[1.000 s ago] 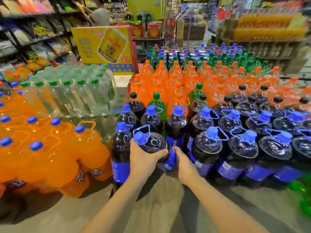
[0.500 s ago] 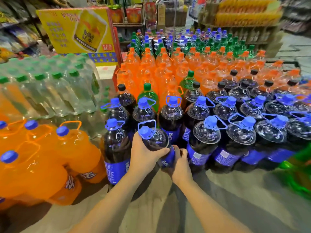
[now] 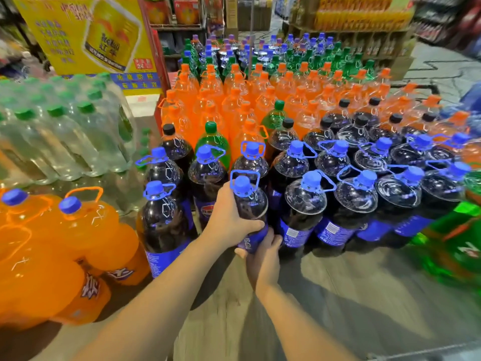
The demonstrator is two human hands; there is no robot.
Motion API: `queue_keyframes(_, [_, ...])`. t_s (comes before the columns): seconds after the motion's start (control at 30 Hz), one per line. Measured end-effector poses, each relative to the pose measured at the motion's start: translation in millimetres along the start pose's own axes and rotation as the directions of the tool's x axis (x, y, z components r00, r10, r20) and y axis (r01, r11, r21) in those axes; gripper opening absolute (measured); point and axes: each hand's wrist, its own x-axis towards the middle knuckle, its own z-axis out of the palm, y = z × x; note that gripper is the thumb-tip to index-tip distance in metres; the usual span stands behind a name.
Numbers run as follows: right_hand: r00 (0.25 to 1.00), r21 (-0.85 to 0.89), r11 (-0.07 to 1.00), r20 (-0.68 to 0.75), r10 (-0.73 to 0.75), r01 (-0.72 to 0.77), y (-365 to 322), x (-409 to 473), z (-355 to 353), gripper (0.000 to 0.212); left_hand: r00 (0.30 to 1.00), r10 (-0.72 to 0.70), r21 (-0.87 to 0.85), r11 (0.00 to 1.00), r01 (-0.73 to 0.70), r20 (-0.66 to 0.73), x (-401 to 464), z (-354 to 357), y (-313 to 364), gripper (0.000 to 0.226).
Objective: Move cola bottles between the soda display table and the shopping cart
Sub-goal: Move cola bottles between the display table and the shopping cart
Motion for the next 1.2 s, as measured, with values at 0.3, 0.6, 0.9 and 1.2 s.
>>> queue_keyframes(0.3, [0.999,-0.301,0.953,-0.029,0.02,-0.028,-1.0,-1.0,-11.9,0.085,0.983,0.134,0.128,0.98,-0.151,0.128,16.4,20.5,12.1,0.105])
queue_keyframes(0.6, [0.997,-0.281,0.959,0.077,-0.006,0.027,13.1,-3.3,-30.5,0.086,0.987,0.099,0.137,0.984,-0.116,0.129,13.9,18.4,8.8,0.111])
queue_keyframes(0.9, [0.959,-0.651,0.709,0.245,-0.143,0.272,27.5,-6.7,-92.4,0.083,0.988,0.003,0.215,0.976,-0.036,0.153,7.2,9.8,24.5,0.113])
queue_keyframes(1.2, [0.941,-0.684,0.65,0.191,-0.28,0.332,44.2,5.7,-185.8,0.093,0.988,-0.027,0.502,0.859,0.102,-0.155,-33.4,27.4,62.6,0.126])
